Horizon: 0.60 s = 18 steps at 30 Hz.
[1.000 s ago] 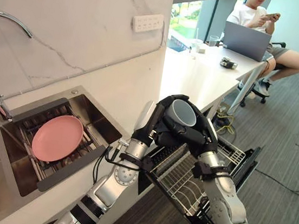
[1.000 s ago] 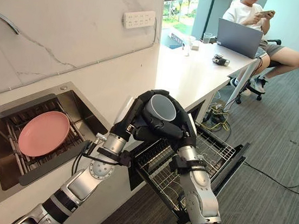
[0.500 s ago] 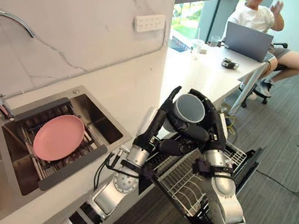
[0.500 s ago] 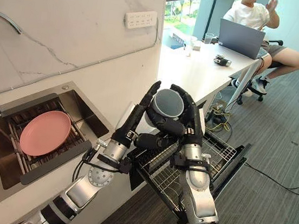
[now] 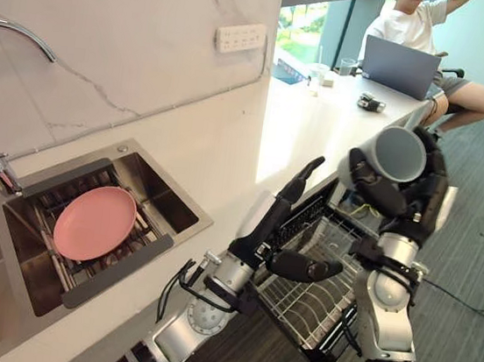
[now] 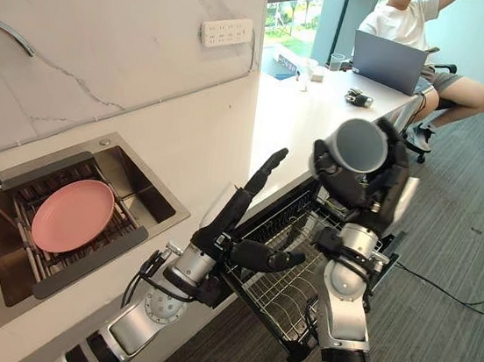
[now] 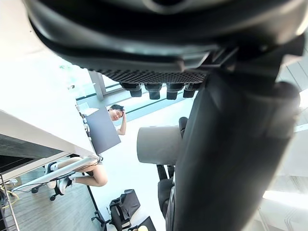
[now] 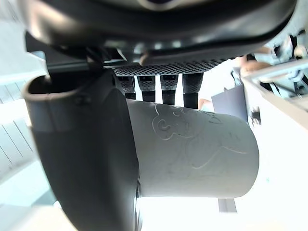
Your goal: Walk over to the sink, pick up the cup, carry it to the dishwasher, place the cup inside the dishwasher, then close the dishwasher door
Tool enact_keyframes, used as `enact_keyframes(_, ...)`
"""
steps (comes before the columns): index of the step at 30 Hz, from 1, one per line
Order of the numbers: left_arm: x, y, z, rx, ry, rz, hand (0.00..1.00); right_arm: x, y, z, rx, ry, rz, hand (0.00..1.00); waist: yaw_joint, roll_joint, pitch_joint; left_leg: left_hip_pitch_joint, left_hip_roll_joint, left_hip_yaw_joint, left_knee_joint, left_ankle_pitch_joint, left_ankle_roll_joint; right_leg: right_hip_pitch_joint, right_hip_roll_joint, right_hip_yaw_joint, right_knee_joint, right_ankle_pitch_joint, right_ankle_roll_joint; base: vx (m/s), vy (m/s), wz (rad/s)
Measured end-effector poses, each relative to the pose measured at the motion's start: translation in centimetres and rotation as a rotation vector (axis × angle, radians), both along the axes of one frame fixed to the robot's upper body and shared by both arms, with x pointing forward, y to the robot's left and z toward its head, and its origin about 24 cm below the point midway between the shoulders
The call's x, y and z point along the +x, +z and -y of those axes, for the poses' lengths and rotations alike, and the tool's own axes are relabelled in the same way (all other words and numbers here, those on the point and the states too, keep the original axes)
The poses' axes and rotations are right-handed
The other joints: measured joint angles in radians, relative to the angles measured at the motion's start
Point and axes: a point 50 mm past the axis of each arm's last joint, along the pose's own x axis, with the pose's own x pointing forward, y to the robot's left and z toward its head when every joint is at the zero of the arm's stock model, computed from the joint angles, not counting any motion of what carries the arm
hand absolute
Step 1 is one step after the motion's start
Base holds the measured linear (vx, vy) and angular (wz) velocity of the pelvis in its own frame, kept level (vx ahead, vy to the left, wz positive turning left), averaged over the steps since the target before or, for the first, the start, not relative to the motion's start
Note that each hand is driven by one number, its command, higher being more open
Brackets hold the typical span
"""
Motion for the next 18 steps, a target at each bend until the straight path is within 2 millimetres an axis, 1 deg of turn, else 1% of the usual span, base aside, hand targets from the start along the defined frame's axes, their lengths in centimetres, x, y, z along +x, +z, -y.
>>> enact_keyframes(2,0.0,0.3,-0.1,-0.053,-0.027,-0.030,1.00,-0.2,0.1,0.7,0.004,-0.044,0.009,0.00,-0.001,0.000,0.000,0.000,0.000,0.000,0.000,0.000,0.000,0.000,0.000,0.000,0.000,0.000,0.000,0.00,0.000,0.00)
enact_keyframes(3,0.0,0.5,-0.2,-0.115,-0.063,-0.074,1.00,-0.4,0.2,1.2,0.004,-0.081,0.015,0.00,0.000,0.000,0.000,0.000,0.000,0.000,0.000,0.000,0.000,0.000,0.000,-0.001,0.000,0.000,0.000,0.00,0.000,0.00)
enact_keyframes(5,0.1,0.6,-0.6,-0.246,-0.126,-0.173,1.00,-0.8,0.3,2.0,0.005,-0.131,0.020,0.00,-0.001,0.000,0.000,-0.001,0.000,-0.001,0.000,0.000,0.000,0.000,-0.001,-0.002,0.000,-0.001,0.001,0.00,0.000,0.00)
enact_keyframes(7,0.0,0.4,-1.1,-0.477,-0.225,-0.350,1.00,-1.5,0.1,3.4,0.015,-0.204,0.016,0.00,0.001,0.000,0.001,-0.002,-0.001,-0.003,-0.003,0.000,0.000,0.000,-0.002,-0.005,-0.001,-0.002,0.003,0.00,0.000,0.02)
enact_keyframes(9,-0.2,-0.2,-1.6,-0.574,-0.270,-0.445,1.00,-2.2,-0.2,4.5,0.021,-0.258,0.006,0.00,0.002,0.000,0.001,-0.004,-0.002,-0.005,-0.004,0.000,0.000,0.001,-0.002,-0.008,-0.002,-0.004,0.004,0.00,0.000,0.05)
enact_keyframes(13,-1.1,-2.3,-2.0,-0.600,-0.254,-0.585,1.00,-3.7,-1.0,6.2,0.024,-0.343,-0.027,0.00,-0.001,0.000,0.001,-0.013,-0.003,-0.016,-0.005,0.000,0.000,0.001,-0.004,-0.021,-0.007,-0.008,0.008,0.00,-0.001,0.08)
enact_keyframes(15,-1.8,-4.1,-2.5,-0.595,-0.219,-0.675,1.00,-4.5,-1.8,7.1,0.040,-0.361,-0.053,0.00,-0.003,0.000,0.002,-0.020,-0.003,-0.025,-0.004,0.000,0.000,0.001,-0.004,-0.030,-0.009,-0.009,0.009,-0.01,-0.010,0.11)
enact_keyframes(16,-1.9,-4.6,-2.6,-0.594,-0.205,-0.696,1.00,-4.6,-2.0,7.2,0.044,-0.361,-0.061,0.00,-0.004,0.000,0.002,-0.021,-0.003,-0.027,-0.004,0.000,-0.001,0.001,-0.004,-0.033,-0.010,-0.009,0.009,0.00,-0.016,0.11)
enact_keyframes(17,-2.3,-5.9,-3.1,-0.573,-0.168,-0.744,1.00,-4.7,-2.7,7.2,0.084,-0.339,-0.077,0.00,-0.003,-0.001,0.002,-0.024,-0.003,-0.031,-0.004,0.000,-0.001,0.001,-0.004,-0.037,-0.010,-0.010,0.009,0.00,-0.015,0.10)
enact_keyframes(18,-2.6,-6.7,-3.3,-0.537,-0.147,-0.766,1.00,-4.8,-3.2,7.1,0.111,-0.311,-0.088,0.00,-0.003,-0.001,0.002,-0.026,-0.003,-0.033,-0.004,0.001,-0.001,0.000,-0.004,-0.041,-0.010,-0.011,0.009,-0.01,-0.018,0.10)
